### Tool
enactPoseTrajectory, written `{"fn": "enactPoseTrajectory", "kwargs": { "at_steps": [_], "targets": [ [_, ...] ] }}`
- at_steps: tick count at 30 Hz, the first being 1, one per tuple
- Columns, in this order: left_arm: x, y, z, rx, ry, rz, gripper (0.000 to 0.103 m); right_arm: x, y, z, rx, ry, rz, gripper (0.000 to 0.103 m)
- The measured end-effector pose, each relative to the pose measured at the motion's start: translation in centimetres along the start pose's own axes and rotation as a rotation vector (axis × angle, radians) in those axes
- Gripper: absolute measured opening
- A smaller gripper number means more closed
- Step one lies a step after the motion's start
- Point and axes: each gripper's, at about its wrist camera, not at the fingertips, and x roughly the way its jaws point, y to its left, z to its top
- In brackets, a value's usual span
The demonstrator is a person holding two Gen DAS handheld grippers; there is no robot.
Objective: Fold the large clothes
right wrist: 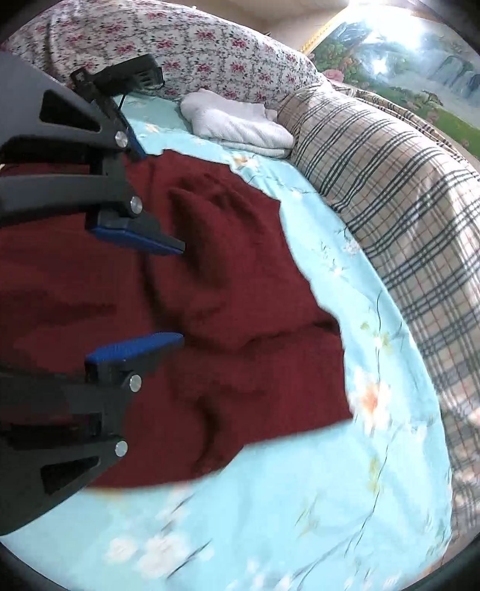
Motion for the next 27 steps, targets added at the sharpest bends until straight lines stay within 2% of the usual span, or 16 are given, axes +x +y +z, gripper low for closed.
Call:
{"fn": "enactPoseTrajectory", "kwargs": {
  "at_steps": [4, 7, 9, 10, 13, 16, 19, 23, 25, 27],
  "targets": [
    [-3.4, 3.4, -3.4, -0.067, 0.005, 0.066, 0.062, -2.8, -3.0, -3.0, 0.047, 0.015, -0.053, 0.044],
    [-5.1, 5.4, -5.5, -0.109, 0.019, 0.076, 0.067, -4.9, -5.4, -5.0, 0.08, 0.009, -0.101, 0.045],
    [-5.4, 6.1, -6.6, -0.135, 0.046, 0.043, 0.067, -5.8, -6.7, -5.9, 0.099, 0.016, -0.114, 0.044],
    [-5.3, 6.3, -7.1, -0.146, 0.072, -0.005, 0.068, -6.2, -7.3, -6.3, 0.107, 0.017, -0.123, 0.044],
    [-4.7, 6.1, -8.7, -0.16, 0.122, -0.139, 0.08, -7.0, -8.5, -7.2, 0.134, 0.015, -0.109, 0.044],
    [-5.2, 4.8, -10.0, -0.113, 0.114, -0.151, 0.08, -6.9, -9.1, -8.1, 0.158, 0.04, -0.012, 0.044],
    [-5.9, 3.9, -11.3, -0.084, 0.108, -0.192, 0.077, -6.6, -8.1, -9.9, 0.12, 0.088, 0.096, 0.044],
    [-6.6, 3.3, -13.3, -0.059, 0.091, -0.202, 0.055, -6.9, -6.2, -12.8, 0.026, 0.113, 0.141, 0.044],
    [-6.9, 3.6, -13.9, -0.065, 0.082, -0.208, 0.047, -7.3, -6.3, -13.7, 0.034, 0.098, 0.179, 0.043],
    [-6.9, 3.7, -14.0, -0.075, 0.087, -0.225, 0.045, -7.5, -6.6, -14.2, 0.055, 0.089, 0.203, 0.039]
  ]
}}
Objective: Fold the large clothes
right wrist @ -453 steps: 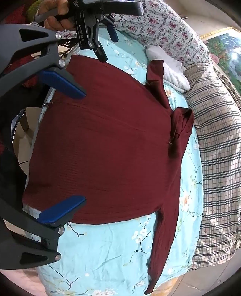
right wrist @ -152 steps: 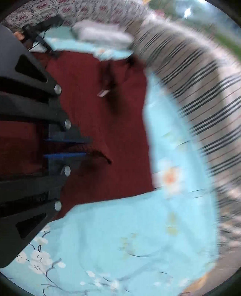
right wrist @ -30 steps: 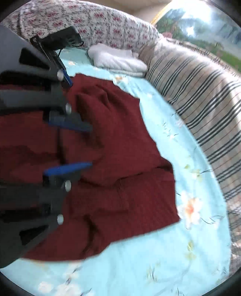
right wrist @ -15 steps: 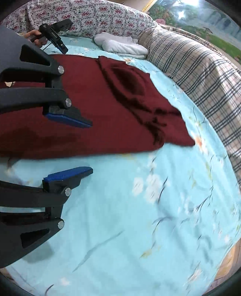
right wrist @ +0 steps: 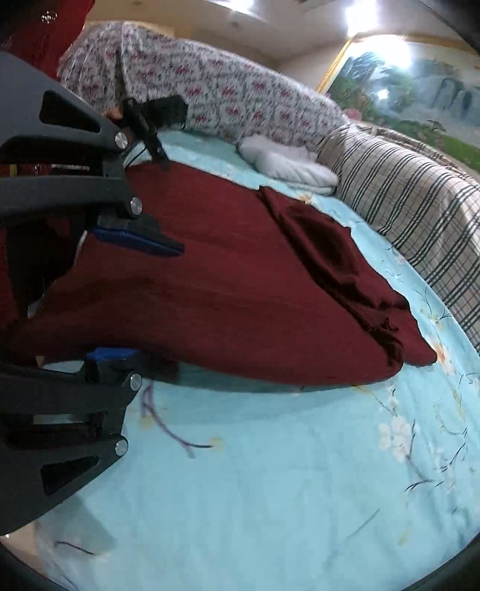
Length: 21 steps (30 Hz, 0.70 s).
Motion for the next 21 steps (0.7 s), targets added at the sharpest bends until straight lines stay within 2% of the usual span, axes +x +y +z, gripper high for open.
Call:
{"fn": "enactPoseTrajectory", "kwargs": {
  "at_steps": [1, 6, 9, 11, 13, 17, 21],
  "targets": [
    [-0.1, -0.1, -0.1, 0.002, 0.004, -0.005, 0.044, 0.0, -0.1, -0.1, 0.003, 0.002, -0.001, 0.035],
    [0.4, -0.8, -0.1, 0.03, 0.025, 0.0, 0.032, 0.3, 0.5, -0.6, -0.02, 0.011, -0.014, 0.033],
    [0.9, -1.1, -0.4, 0.04, 0.036, -0.002, 0.022, 0.2, 0.5, -1.1, -0.038, 0.028, -0.011, 0.028],
    [1.2, -1.1, -0.2, 0.044, 0.035, 0.004, 0.009, 0.3, 0.6, -1.4, -0.054, 0.039, -0.002, 0.024],
    [1.3, -1.2, -0.1, 0.043, 0.024, 0.011, 0.008, 0.5, 0.4, -1.7, -0.062, 0.048, -0.006, 0.008],
    [0.5, -1.7, 0.3, 0.029, -0.028, 0.015, 0.007, 0.2, 0.5, -1.8, -0.072, 0.03, -0.008, 0.006],
    [-1.5, -2.3, 1.8, 0.01, -0.111, -0.015, 0.006, -0.7, 1.8, -0.8, -0.088, -0.018, 0.053, 0.005]
  ]
}}
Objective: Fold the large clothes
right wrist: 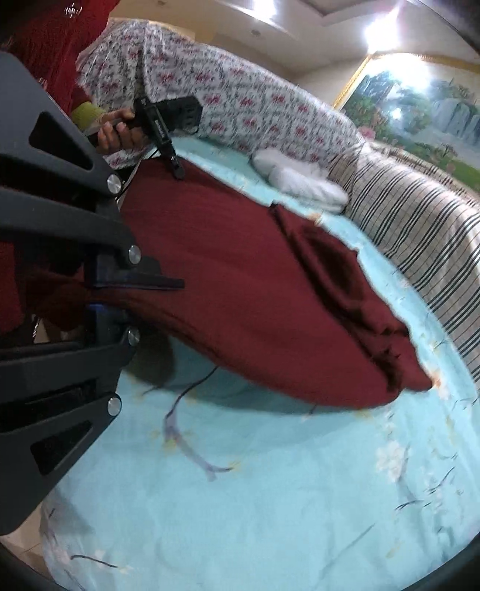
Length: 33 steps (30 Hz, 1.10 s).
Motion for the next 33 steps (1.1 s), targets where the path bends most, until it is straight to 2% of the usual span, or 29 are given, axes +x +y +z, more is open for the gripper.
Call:
{"fn": "enactPoseTrajectory", "kwargs": {
  "at_steps": [3, 8, 16, 20, 24, 26, 29, 31, 33],
  "targets": [
    [-1.3, -1.0, 1.9, 0.019, -0.063, -0.001, 0.006, -0.7, 1.0, 1.4, -0.007, -0.045, 0.048, 0.005],
    [-2.5, -2.0, 6.8, 0.021, -0.173, -0.019, 0.006, -1.5, 3.4, 4.9, -0.048, -0.127, 0.085, 0.005],
    [-0.1, -2.1, 17.2, 0.005, -0.263, 0.029, 0.006, -0.2, 4.6, 14.3, -0.097, -0.201, 0.082, 0.005],
    [4.5, -0.6, 22.6, -0.049, -0.249, 0.077, 0.006, 2.2, 4.1, 19.8, -0.082, -0.205, 0.046, 0.005],
    [11.2, 2.7, 26.2, -0.109, -0.194, 0.165, 0.006, 6.6, 0.6, 25.0, 0.0, -0.162, -0.052, 0.005],
    [14.6, 4.8, 26.9, -0.145, -0.146, 0.203, 0.006, 9.3, -2.0, 26.6, 0.053, -0.133, -0.125, 0.005],
    [18.5, 7.7, 26.6, -0.19, -0.082, 0.23, 0.006, 12.6, -5.7, 27.5, 0.134, -0.072, -0.178, 0.005],
    [19.3, 8.5, 26.2, -0.191, -0.086, 0.209, 0.006, 14.5, -7.2, 27.4, 0.142, -0.035, -0.217, 0.005],
    [19.0, 8.6, 26.0, -0.182, -0.084, 0.197, 0.009, 15.1, -7.9, 27.1, 0.14, -0.024, -0.212, 0.005]
  ]
}}
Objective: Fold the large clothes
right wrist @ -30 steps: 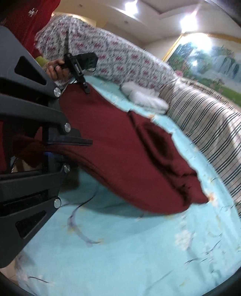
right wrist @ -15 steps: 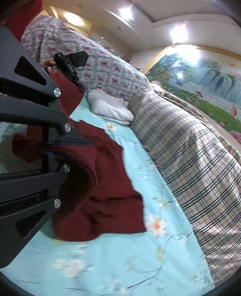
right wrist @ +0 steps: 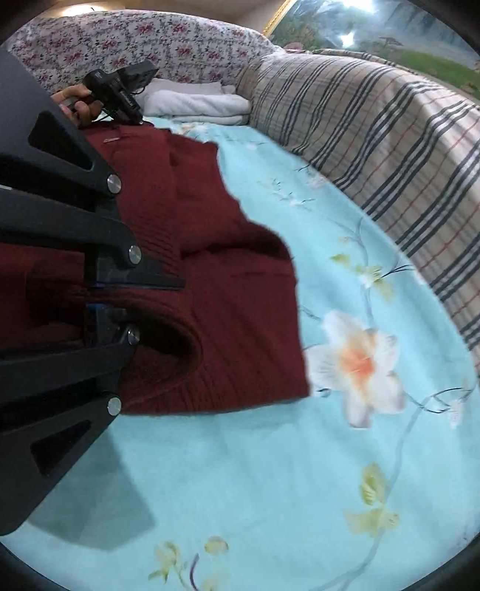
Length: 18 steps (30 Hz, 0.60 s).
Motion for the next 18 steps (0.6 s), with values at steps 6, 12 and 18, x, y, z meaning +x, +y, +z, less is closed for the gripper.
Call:
{"fn": "enactPoseTrajectory", "kwargs": {
  "at_steps": [6, 12, 18],
  "targets": [
    [-5.0, -2.1, -2.6, 0.042, 0.008, -0.068, 0.017, -3.6, -1.0, -0.7, 0.08, -0.053, 0.059, 0.022],
    [-4.8, -9.4, -8.0, 0.248, 0.126, -0.205, 0.026, -7.2, 3.5, -4.6, -0.079, -0.104, 0.12, 0.037],
    [0.1, -9.8, -5.4, 0.255, 0.138, -0.097, 0.022, -0.4, 8.6, -6.0, -0.329, 0.102, -0.003, 0.036]
  ]
}}
